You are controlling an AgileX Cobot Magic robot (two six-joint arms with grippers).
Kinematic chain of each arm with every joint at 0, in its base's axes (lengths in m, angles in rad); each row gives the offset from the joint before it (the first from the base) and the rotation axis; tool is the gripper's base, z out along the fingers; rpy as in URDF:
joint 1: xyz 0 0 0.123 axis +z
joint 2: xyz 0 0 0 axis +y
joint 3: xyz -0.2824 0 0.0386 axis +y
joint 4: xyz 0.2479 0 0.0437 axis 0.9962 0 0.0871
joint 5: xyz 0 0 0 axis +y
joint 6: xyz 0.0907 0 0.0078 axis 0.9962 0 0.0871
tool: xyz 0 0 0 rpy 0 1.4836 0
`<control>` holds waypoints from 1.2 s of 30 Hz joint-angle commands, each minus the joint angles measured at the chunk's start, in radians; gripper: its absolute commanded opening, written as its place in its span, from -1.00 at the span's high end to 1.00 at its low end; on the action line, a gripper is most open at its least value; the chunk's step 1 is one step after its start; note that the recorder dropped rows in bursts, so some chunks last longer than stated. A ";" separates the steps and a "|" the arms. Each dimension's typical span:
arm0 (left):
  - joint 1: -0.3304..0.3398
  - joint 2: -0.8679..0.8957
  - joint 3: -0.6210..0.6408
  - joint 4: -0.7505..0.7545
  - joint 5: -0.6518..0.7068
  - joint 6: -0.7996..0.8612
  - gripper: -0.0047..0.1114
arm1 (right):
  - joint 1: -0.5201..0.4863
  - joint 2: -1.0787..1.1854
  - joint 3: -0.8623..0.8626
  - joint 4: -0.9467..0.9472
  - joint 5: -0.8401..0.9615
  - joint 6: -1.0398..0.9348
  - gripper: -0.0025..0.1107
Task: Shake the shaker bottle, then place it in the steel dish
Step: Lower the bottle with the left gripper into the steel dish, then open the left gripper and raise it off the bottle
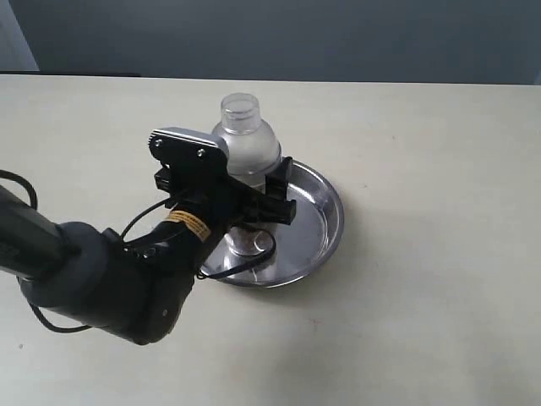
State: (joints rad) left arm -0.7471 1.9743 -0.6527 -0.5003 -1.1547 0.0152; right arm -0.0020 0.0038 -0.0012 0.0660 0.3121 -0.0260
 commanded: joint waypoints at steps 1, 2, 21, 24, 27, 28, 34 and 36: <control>-0.001 -0.005 -0.005 0.026 -0.012 -0.025 -0.51 | 0.003 -0.004 0.001 -0.001 -0.006 0.000 0.97; -0.001 -0.005 -0.005 0.036 -0.012 -0.025 -0.51 | 0.003 -0.004 0.001 -0.001 -0.006 0.000 0.97; -0.001 -0.005 -0.005 0.134 -0.066 0.078 -0.90 | 0.003 -0.004 0.001 -0.001 -0.006 0.000 0.97; -0.001 -0.016 -0.005 0.125 -0.066 0.100 -0.90 | 0.003 -0.004 0.001 -0.001 -0.006 0.000 0.97; -0.001 -0.028 -0.005 0.106 -0.066 0.105 -0.90 | 0.003 -0.004 0.001 -0.001 -0.006 0.000 0.97; -0.001 -0.033 -0.005 0.097 -0.066 0.117 -0.90 | 0.003 -0.004 0.001 -0.001 -0.006 0.000 0.97; -0.001 -0.083 -0.005 0.065 -0.066 0.210 -0.90 | 0.003 -0.004 0.001 -0.001 -0.006 0.000 0.97; -0.001 -0.113 -0.005 0.058 -0.066 0.241 -0.90 | 0.003 -0.004 0.001 -0.001 -0.006 0.000 0.97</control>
State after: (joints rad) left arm -0.7471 1.8958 -0.6567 -0.4207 -1.2091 0.2214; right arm -0.0020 0.0038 -0.0012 0.0660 0.3143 -0.0260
